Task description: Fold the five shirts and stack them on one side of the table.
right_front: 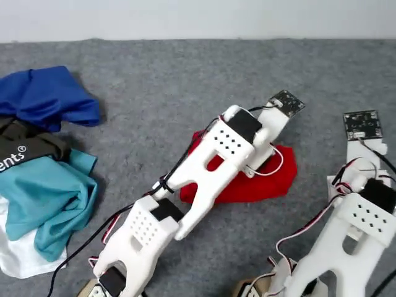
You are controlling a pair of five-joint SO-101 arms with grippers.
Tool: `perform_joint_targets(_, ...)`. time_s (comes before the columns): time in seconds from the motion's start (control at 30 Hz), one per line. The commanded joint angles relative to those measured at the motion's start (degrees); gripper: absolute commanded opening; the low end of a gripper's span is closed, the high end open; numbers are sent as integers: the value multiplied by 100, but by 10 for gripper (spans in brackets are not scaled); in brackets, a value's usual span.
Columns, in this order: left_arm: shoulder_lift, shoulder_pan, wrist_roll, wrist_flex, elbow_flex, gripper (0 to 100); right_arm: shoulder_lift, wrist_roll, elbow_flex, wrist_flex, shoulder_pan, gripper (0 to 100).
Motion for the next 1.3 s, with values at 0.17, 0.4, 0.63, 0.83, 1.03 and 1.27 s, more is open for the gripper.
perform_joint_targets(0.17,835,149,97,0,-1481,15,-207,44,-70,66,734,151)
perform_joint_targets(0.4,1415,554,97,79,-2202,15,-207,-246,-70,40,1341,151)
perform_joint_targets(0.63,1477,615,62,-229,-2448,15,-207,-255,-70,40,1332,151)
perform_joint_targets(0.83,1486,818,53,-457,-2448,15,-207,-255,-70,40,1332,151)
perform_joint_targets(1.03,1486,897,53,-730,-2422,15,-207,-255,-70,66,1341,151)
perform_joint_targets(1.27,1486,879,53,-598,-2422,88,-646,-246,-62,84,1367,151)
